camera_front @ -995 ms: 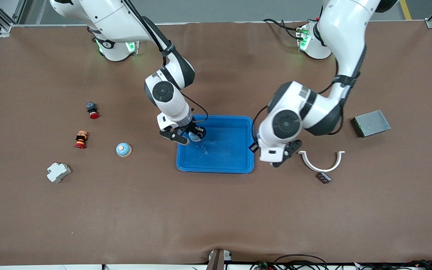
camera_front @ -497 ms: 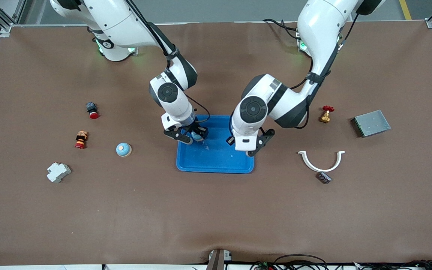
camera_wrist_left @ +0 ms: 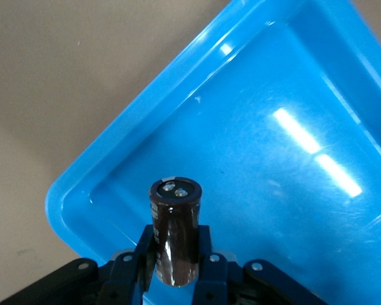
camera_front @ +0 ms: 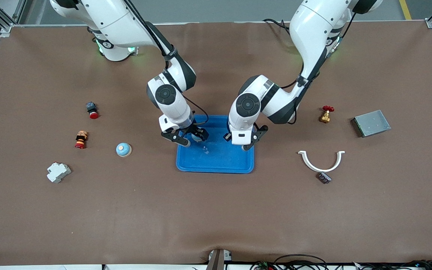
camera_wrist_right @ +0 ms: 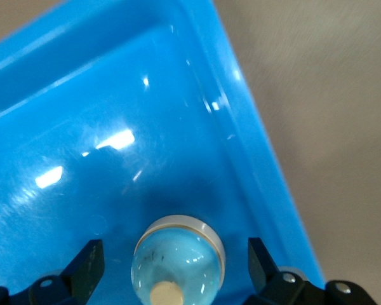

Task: Place electrolytic capacitor and blue bell in tray
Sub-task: 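Lower the bell into the tray and open the right gripper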

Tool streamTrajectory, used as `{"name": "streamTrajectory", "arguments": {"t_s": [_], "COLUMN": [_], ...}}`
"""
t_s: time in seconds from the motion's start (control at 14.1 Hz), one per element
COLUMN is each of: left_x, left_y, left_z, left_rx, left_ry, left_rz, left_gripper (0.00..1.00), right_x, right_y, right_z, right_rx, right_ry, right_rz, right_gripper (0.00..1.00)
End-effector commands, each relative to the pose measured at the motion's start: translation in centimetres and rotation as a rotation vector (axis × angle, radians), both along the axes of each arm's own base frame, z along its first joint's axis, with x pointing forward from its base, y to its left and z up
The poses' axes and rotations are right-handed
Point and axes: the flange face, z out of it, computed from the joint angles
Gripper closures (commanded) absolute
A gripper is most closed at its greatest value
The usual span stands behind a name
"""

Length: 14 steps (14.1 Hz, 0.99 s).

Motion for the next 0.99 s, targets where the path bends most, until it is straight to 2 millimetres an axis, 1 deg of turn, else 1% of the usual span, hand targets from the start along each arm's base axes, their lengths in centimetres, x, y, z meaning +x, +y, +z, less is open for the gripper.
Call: {"name": "streamTrajectory", "arguments": {"t_s": [0.0,0.07,0.14,0.21,0.36,0.43,0.64,0.71,0.78,0.85,0.92], "left_x": [-2.2,-2.5,-2.7,-2.8,-2.8,-2.7,-2.7,-2.8,-2.8,-2.7,-2.7], "left_y": [1.4,1.4,1.5,1.6,1.6,1.5,1.4,1.3,1.3,1.4,1.4], "left_z": [0.0,-0.4,-0.8,-1.3,-1.6,-1.6,-2.6,-2.7,-2.7,-2.7,-2.7], "left_rx": [0.000,0.003,0.013,0.020,0.020,0.019,0.024,0.026,0.026,0.026,0.027], "left_ry": [-0.028,-0.029,-0.032,-0.026,-0.031,-0.034,-0.026,-0.029,-0.029,-0.029,-0.031], "left_rz": [0.014,0.011,-0.002,-0.005,-0.008,-0.009,-0.011,-0.017,-0.017,-0.017,-0.021], "left_gripper": [0.97,0.96,0.96,0.96,0.96,0.96,0.94,0.90,0.81,0.69,0.54], "right_x": [3.8,5.1,6.3,7.0,7.7,8.0,7.4,7.2,7.0,6.9,7.0], "right_y": [-5.9,-9.0,-12.1,-14.2,-16.5,-18.1,-21.5,-22.3,-23.3,-24.8,-26.1], "right_z": [4.7,4.9,4.6,4.4,3.9,3.5,1.6,1.4,1.0,0.7,0.5], "right_rx": [-0.028,-0.037,-0.041,-0.044,-0.050,-0.052,-0.059,-0.061,-0.064,-0.067,-0.068], "right_ry": [0.004,0.006,0.002,0.000,-0.002,0.000,0.000,-0.012,-0.024,-0.033,-0.035], "right_rz": [0.162,0.233,0.300,0.341,0.393,0.414,0.484,0.509,0.531,0.551,0.575], "right_gripper": [0.00,0.00,0.00,0.00,0.00,0.00,0.00,0.00,0.00,0.00,0.00]}}
